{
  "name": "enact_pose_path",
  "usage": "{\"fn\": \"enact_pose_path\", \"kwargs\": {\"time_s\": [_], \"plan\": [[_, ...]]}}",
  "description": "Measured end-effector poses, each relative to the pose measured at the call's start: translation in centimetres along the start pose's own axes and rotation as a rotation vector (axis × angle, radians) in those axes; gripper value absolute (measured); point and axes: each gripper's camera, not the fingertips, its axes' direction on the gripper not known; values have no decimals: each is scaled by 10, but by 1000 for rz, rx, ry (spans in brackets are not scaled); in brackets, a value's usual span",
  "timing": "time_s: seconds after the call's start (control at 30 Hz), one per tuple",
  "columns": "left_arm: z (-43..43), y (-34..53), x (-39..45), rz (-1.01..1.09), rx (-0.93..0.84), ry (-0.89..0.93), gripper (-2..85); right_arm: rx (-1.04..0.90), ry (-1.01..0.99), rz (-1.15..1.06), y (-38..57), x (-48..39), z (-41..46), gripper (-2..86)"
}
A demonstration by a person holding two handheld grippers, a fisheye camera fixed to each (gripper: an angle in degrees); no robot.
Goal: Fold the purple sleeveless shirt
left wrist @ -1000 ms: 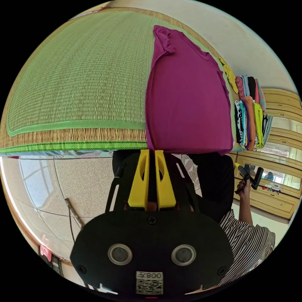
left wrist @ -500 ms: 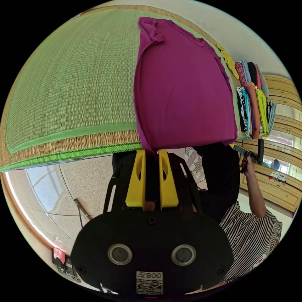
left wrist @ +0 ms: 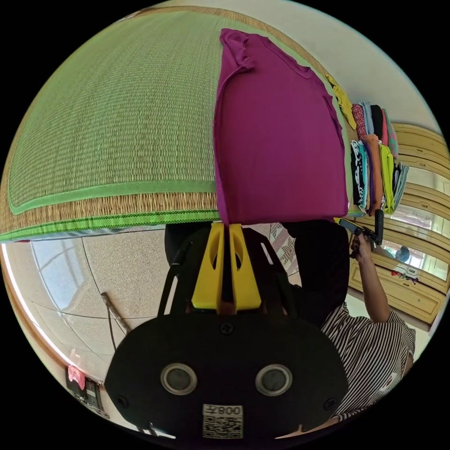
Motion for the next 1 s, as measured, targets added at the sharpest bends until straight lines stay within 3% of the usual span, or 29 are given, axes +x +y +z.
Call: {"fn": "enact_pose_path", "kwargs": {"time_s": [0.6, 1.0], "plan": [[-45, 67, -42, 63, 202, 343, 14, 206, -400, -129, 47, 57, -70, 15], [-46, 94, -80, 63, 221, 465, 13, 217, -470, -140, 62, 86, -73, 15]]}}
